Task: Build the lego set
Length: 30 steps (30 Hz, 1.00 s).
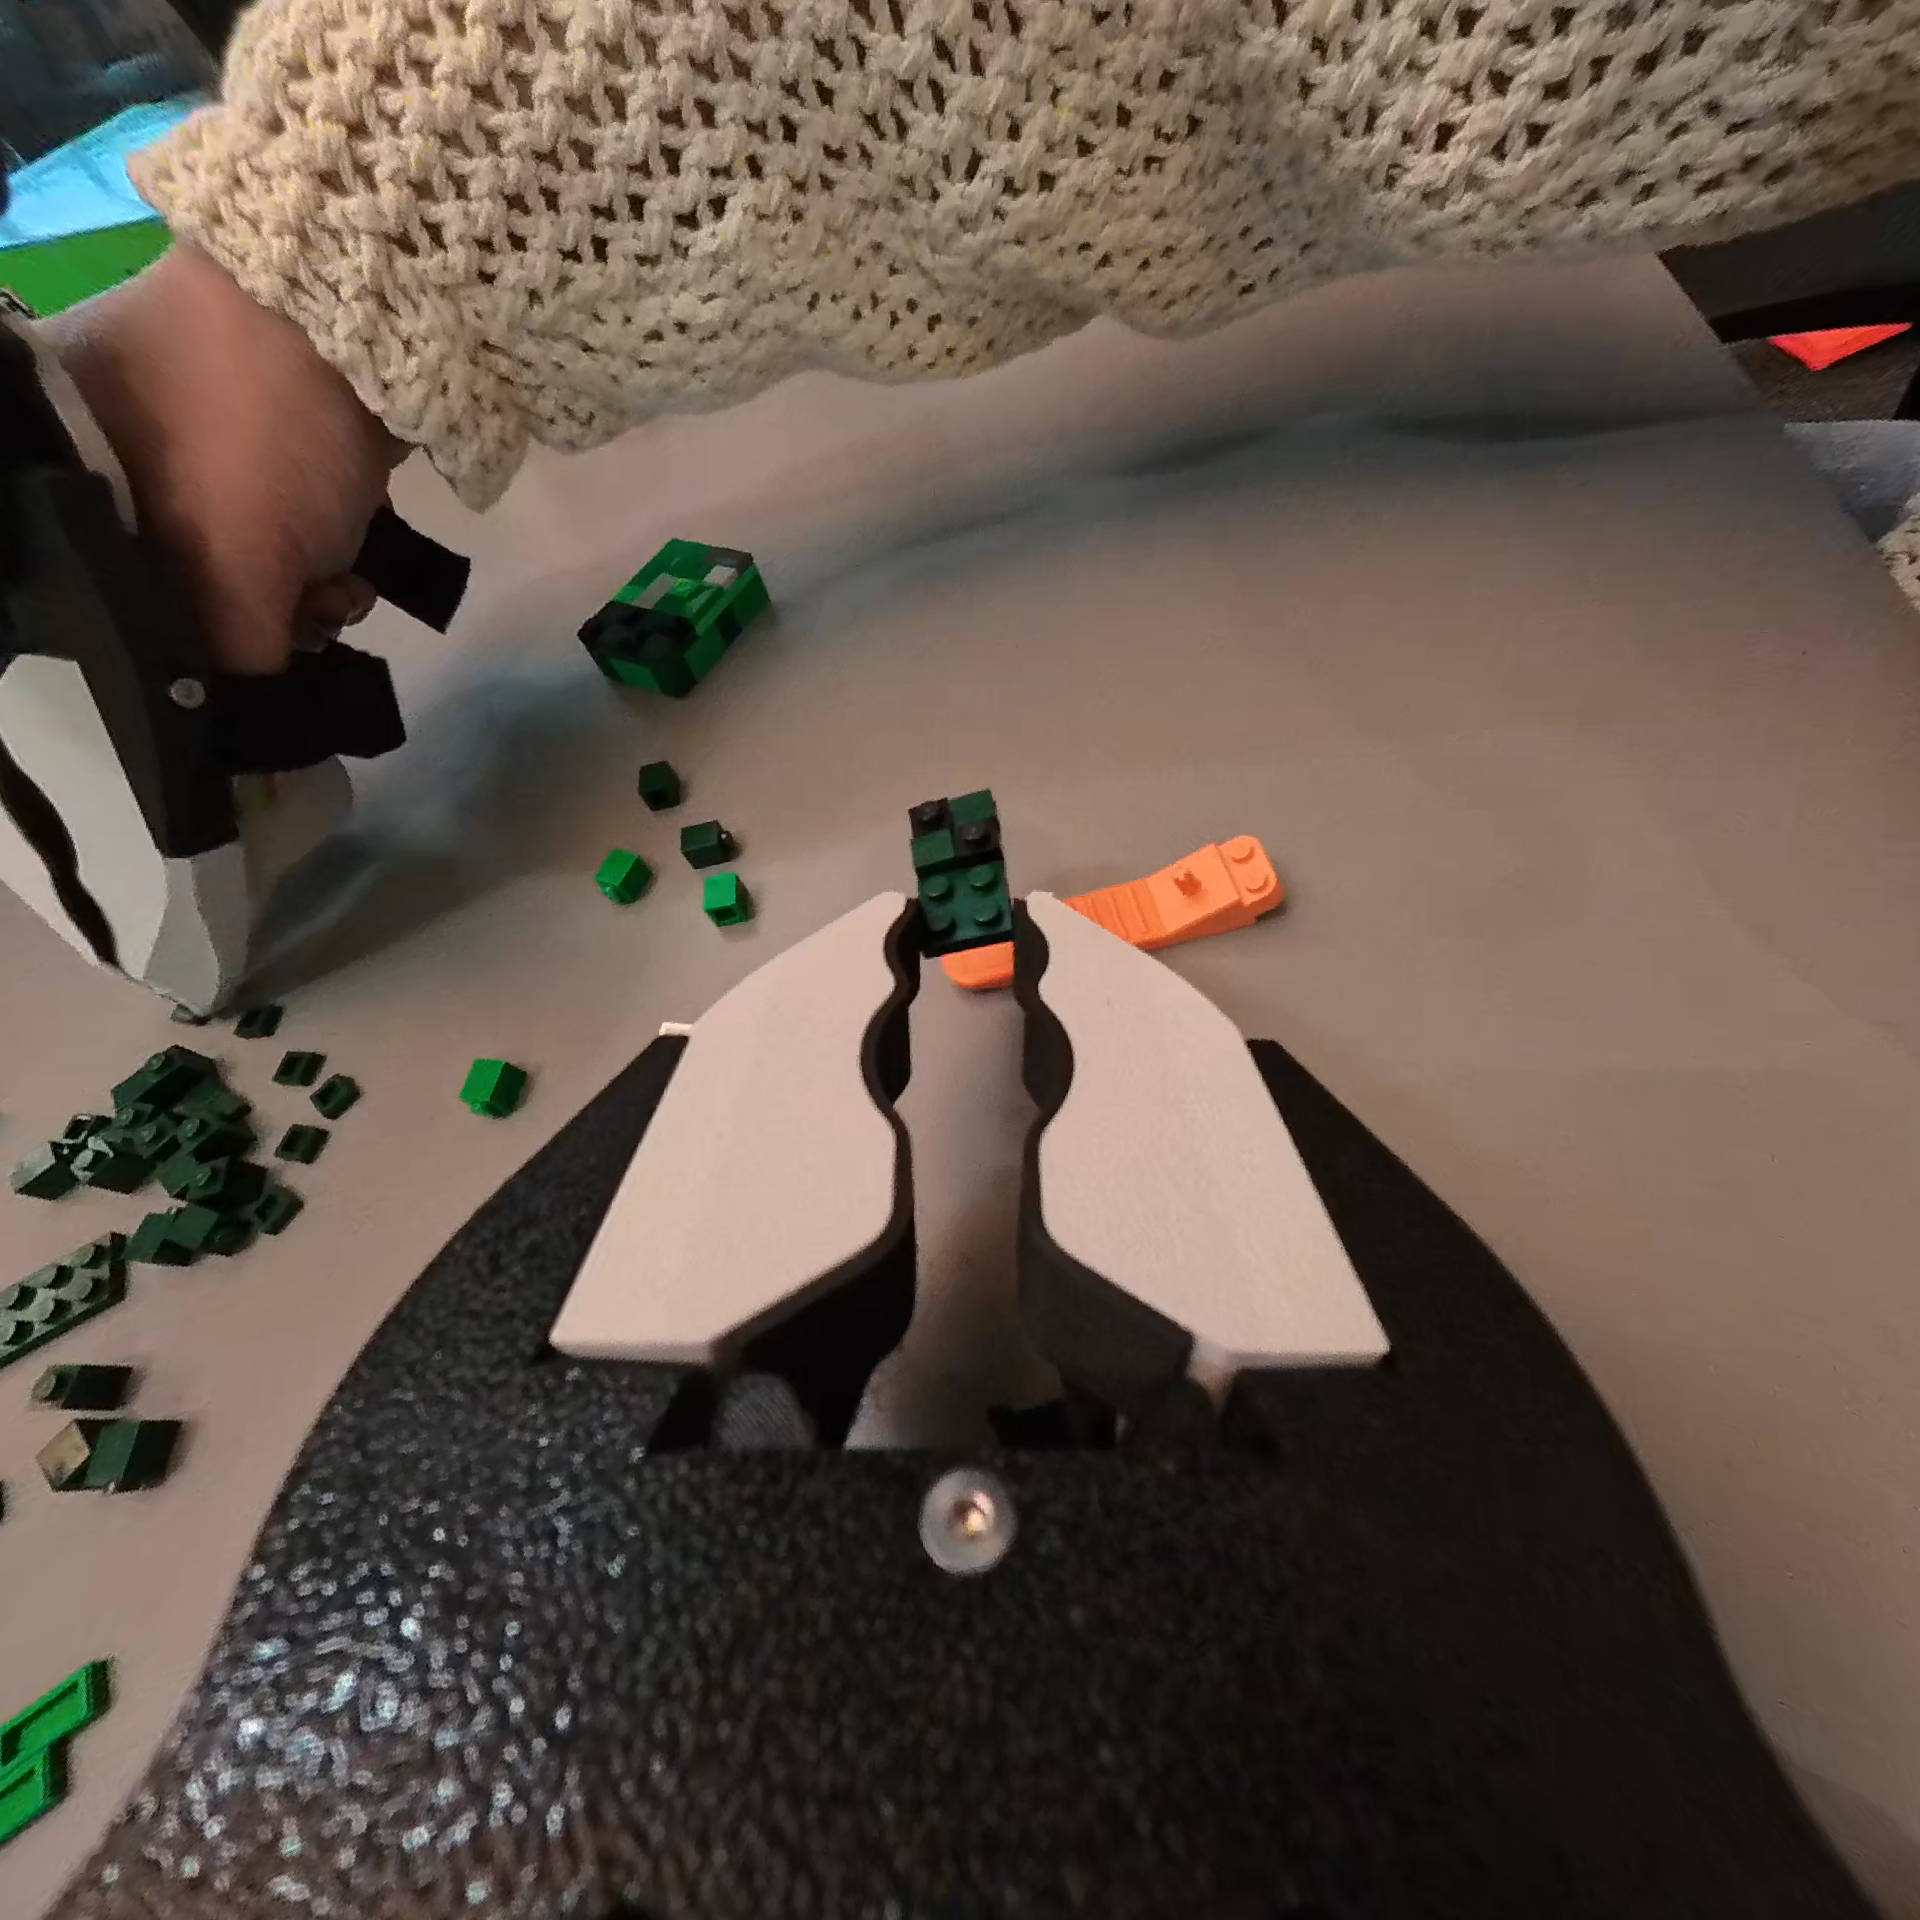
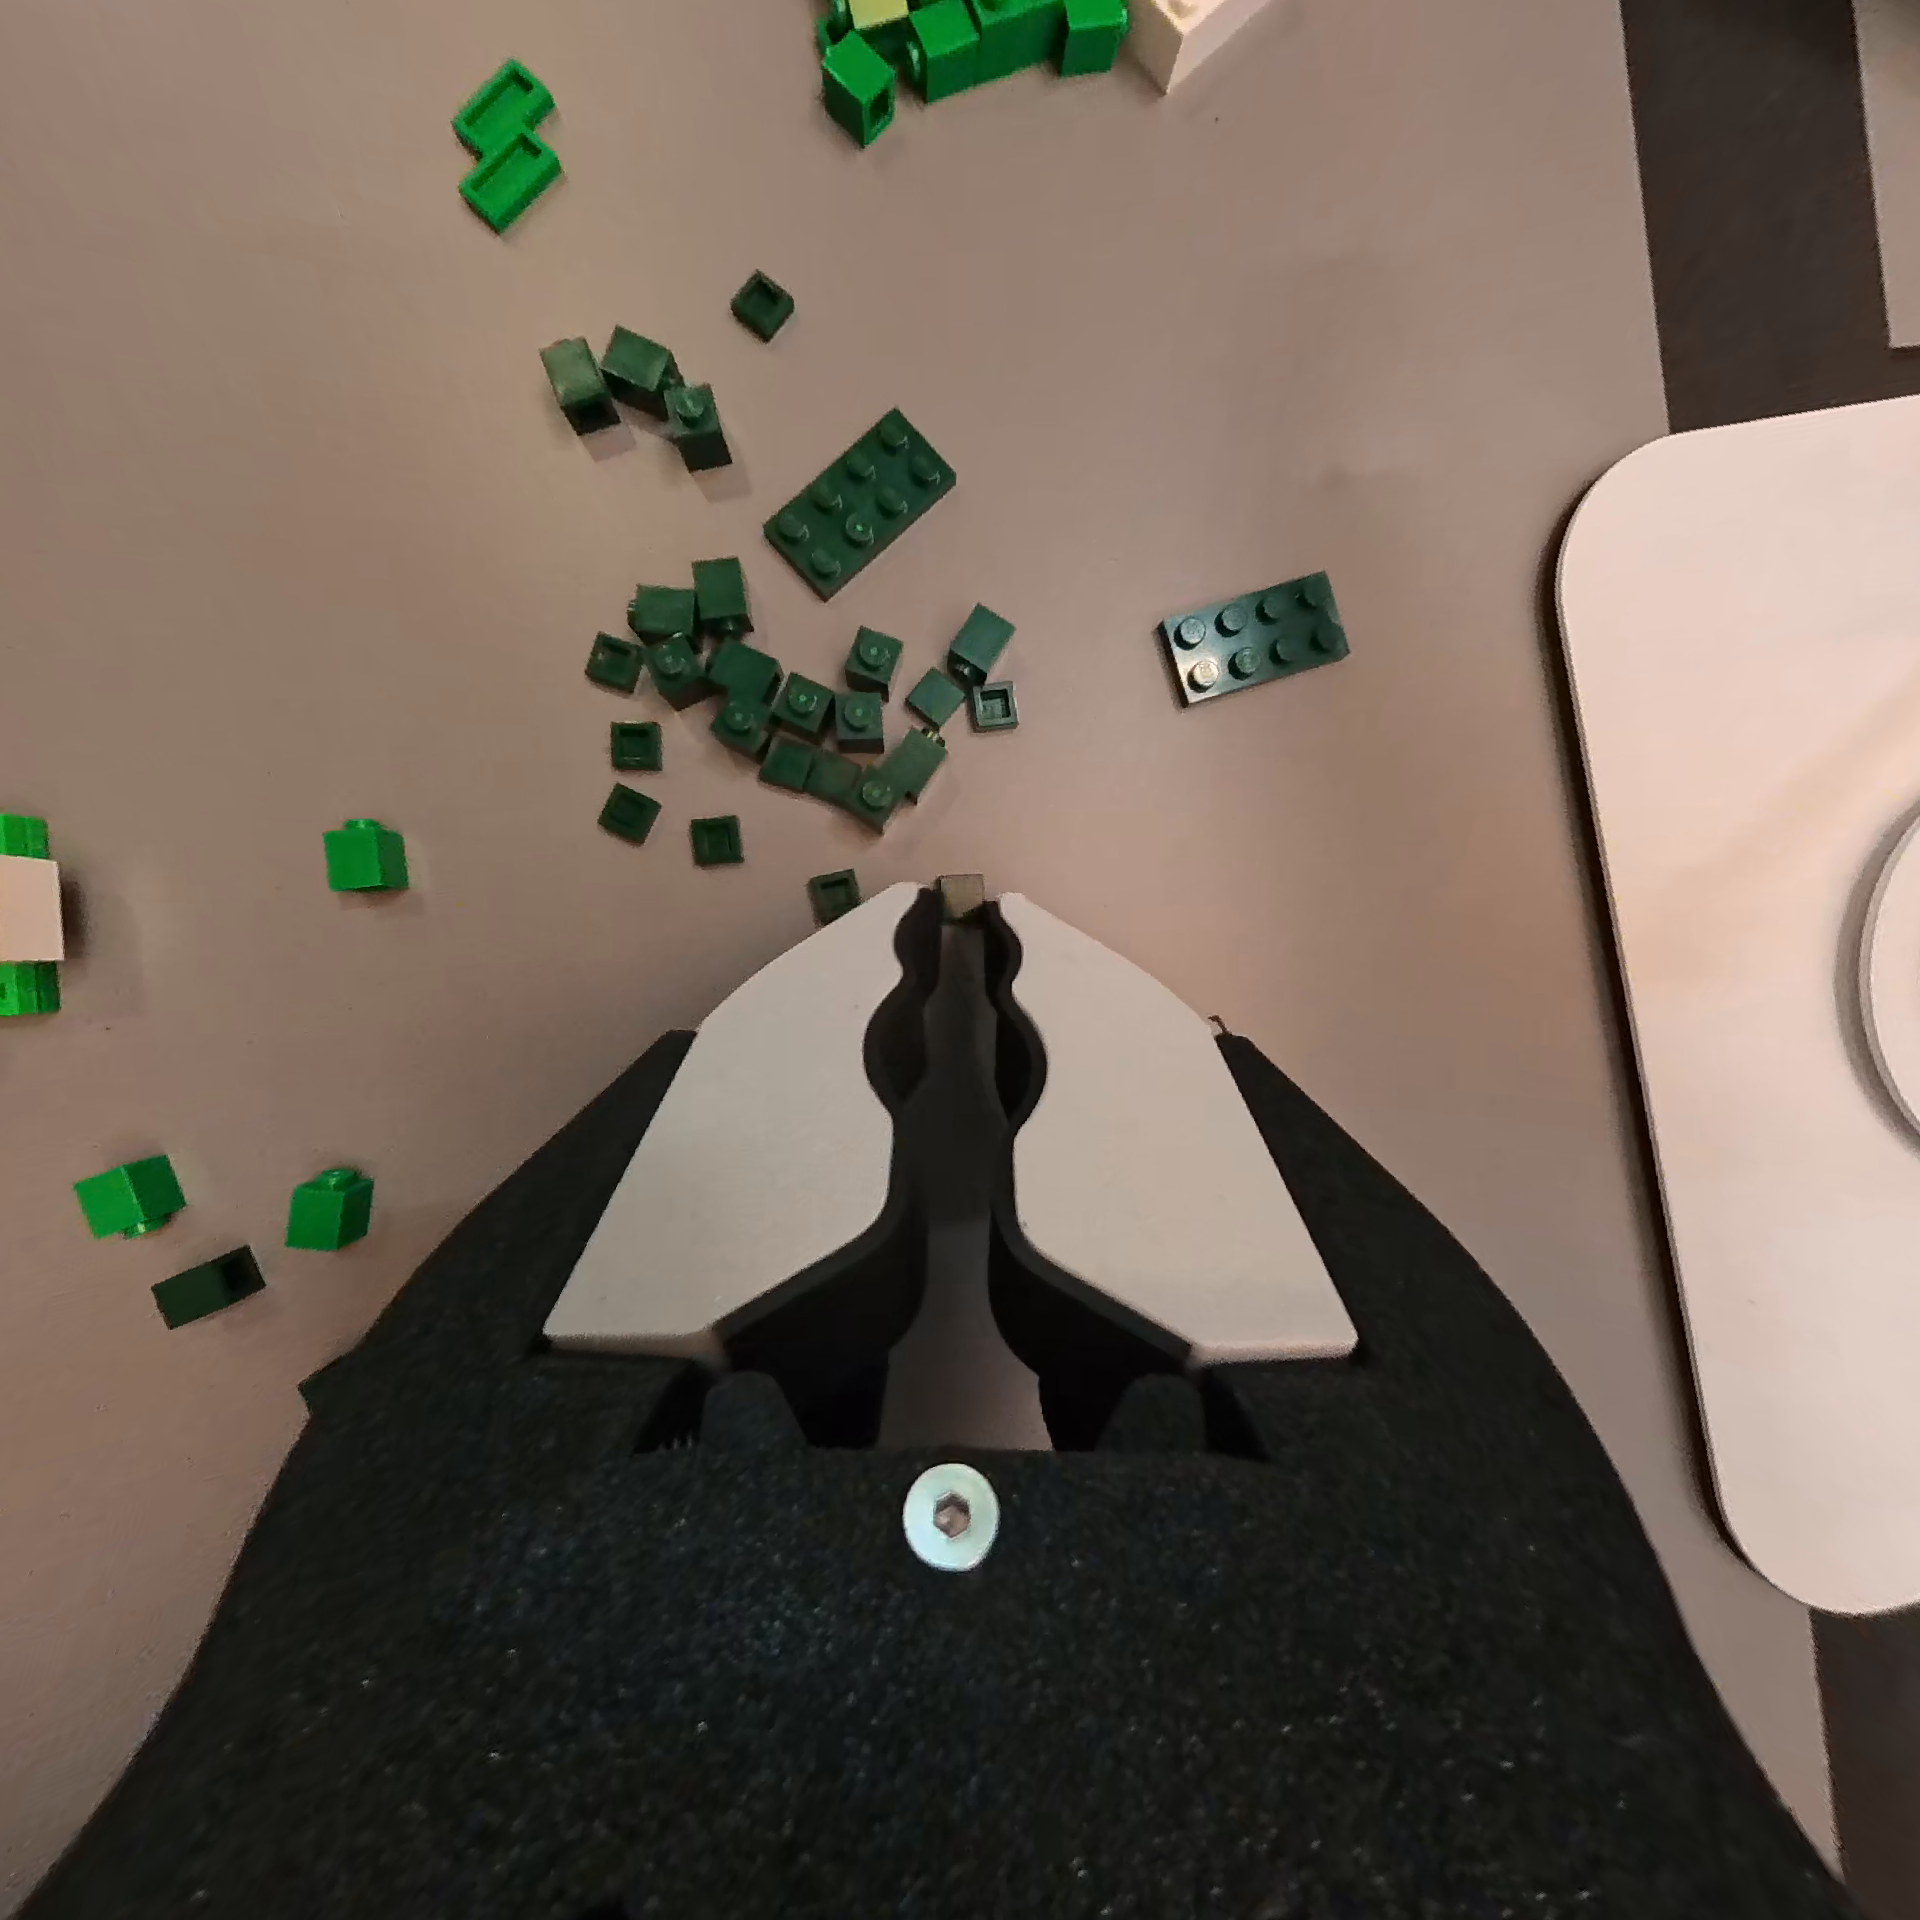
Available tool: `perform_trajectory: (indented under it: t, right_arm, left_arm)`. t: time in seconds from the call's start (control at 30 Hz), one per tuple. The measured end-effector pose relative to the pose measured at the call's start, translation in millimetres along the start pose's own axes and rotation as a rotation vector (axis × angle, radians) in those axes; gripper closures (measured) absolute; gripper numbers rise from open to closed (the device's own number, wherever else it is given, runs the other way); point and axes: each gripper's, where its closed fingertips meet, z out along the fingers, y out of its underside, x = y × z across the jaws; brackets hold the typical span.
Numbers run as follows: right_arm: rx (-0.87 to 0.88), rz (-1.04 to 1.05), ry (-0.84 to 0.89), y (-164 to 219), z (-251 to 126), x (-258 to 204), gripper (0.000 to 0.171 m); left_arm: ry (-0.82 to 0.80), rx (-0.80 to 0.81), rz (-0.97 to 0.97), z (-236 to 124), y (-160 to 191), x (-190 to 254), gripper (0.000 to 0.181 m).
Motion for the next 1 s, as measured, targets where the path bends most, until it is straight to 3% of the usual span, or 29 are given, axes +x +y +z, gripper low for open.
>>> perform_trajectory:
  t: [0.2,0.33,0.43,0.63,1.0]
  right_arm:
    - [0.14,-0.007,0.032,-14.8,-27.7,-20.8,0.164]
    - [0.353,-0.017,-0.06,-38.1,-74.1,-87.9,0.164]
    - [0.391,-0.089,-0.115,-36.2,-95.1,-142.5,0.164]
    - [0.279,-0.226,-0.128,-5.0,-85.3,-204.5,0.164]
    - [0.274,-0.197,-0.137,15.8,-61.3,-223.1,0.164]
  left_arm:
    - [-0.008,-0.021,-0.022,0.3,3.9,-2.4,0.165]
    - [0.005,-0.029,-0.06,0.1,5.6,-2.8,0.165]
    - [0.012,-0.034,-0.058,0.7,6.1,-1.0,0.165]
    - [0.056,-0.065,-0.044,5.0,8.9,8.7,0.165]
    - [0.082,-0.174,0.057,14.4,20.7,23.4,0.165]
